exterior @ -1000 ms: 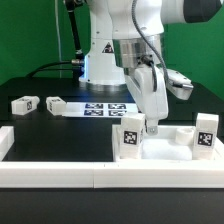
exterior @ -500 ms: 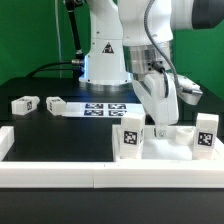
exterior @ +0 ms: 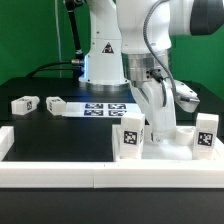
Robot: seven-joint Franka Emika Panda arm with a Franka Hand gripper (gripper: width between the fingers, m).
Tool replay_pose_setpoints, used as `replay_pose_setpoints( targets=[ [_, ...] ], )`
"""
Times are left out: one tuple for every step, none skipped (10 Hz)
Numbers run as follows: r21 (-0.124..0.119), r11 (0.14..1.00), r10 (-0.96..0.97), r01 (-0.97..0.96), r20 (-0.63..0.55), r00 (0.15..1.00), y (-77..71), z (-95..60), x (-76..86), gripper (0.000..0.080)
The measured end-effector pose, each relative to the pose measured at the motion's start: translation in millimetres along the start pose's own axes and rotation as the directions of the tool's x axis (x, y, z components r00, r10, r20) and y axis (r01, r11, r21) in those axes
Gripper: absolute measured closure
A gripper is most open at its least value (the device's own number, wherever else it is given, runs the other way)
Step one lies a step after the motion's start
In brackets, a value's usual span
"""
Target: Assemble square table
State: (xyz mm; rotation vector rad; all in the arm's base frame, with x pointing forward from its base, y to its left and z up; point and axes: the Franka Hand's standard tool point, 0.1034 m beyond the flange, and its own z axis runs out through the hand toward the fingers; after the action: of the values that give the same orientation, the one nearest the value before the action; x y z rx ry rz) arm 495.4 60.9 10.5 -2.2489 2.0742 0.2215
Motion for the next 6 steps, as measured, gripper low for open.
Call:
replay_pose_setpoints(
  targets=[
    [0.0, 1.0, 0.0, 0.0, 0.0, 1.0, 0.1, 0.2, 0.1, 0.042],
    [-0.001, 1.0, 0.0, 0.0, 0.0, 1.0, 0.2, 0.3, 0.1, 0.0556],
    [-0.007, 1.0, 0.001, -0.001, 0.002, 1.0, 2.4, 1.4, -0.1, 0.0725],
    [-0.008, 1.0, 0.009, -0.009, 0.003, 1.0, 4.2, 1.7, 0.7, 0.0725],
    [-0.008, 1.0, 0.01, -0.01, 0.003, 1.0, 4.4, 1.6, 0.9, 0.0729],
    [-0.008, 1.0, 0.01, -0.01, 0.003, 1.0, 4.4, 1.7, 1.0, 0.0729]
  ],
)
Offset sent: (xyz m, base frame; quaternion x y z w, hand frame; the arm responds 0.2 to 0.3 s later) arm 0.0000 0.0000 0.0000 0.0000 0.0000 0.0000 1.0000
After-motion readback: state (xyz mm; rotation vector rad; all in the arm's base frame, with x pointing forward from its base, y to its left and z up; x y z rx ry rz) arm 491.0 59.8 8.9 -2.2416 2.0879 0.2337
